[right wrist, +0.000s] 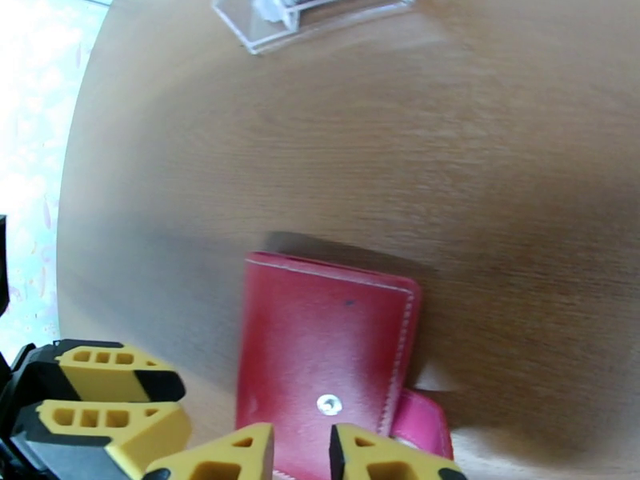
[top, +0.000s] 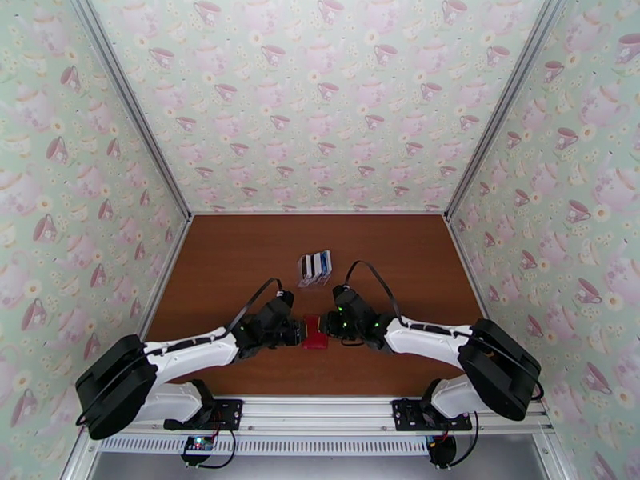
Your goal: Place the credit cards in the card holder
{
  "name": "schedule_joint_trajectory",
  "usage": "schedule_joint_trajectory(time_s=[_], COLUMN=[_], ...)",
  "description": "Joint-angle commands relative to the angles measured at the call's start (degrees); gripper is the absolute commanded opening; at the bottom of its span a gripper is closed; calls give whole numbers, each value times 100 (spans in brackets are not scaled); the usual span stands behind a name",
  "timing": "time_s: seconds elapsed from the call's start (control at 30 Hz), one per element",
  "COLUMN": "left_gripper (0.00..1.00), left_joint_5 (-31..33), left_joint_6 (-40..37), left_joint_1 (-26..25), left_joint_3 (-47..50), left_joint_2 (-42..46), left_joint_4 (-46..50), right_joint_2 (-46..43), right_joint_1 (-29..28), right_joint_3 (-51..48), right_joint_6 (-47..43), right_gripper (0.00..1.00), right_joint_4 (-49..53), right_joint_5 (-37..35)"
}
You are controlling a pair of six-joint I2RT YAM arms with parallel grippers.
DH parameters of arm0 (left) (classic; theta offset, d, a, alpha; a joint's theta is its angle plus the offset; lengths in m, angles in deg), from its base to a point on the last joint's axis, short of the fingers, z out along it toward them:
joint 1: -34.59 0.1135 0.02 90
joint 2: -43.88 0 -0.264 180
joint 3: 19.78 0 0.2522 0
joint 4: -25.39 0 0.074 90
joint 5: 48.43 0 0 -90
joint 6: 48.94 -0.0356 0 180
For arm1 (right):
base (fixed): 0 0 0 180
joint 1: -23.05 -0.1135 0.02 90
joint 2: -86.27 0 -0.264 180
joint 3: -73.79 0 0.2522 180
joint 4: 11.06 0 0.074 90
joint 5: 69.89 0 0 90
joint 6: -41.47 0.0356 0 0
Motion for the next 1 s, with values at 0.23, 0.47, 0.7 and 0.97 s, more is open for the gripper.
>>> schedule_joint_trajectory(time_s=[0.23, 0.47, 0.7, 0.97], left_gripper=[32, 31, 31, 31], left_joint_5=[-183, -154, -148, -131], left_joint_6=[-4, 8, 19, 9], left_joint_1=[-43, -44, -45, -44], left_joint_3=[-103, -179, -135, -202], left_joint_2=[-198, -359, -396, -567], left_joint_4=[-177, -135, -212, -160], right_joint_2=[137, 240, 277, 424], right_joint_1=[173, 180, 195, 202], right_joint_3=[-274, -318, -353, -340], right_joint_6=[98, 124, 114, 111], right_gripper=[34, 35, 40, 43], right_joint_4=[-588, -646, -571, -626], right_joint_5=[362, 400, 331, 385])
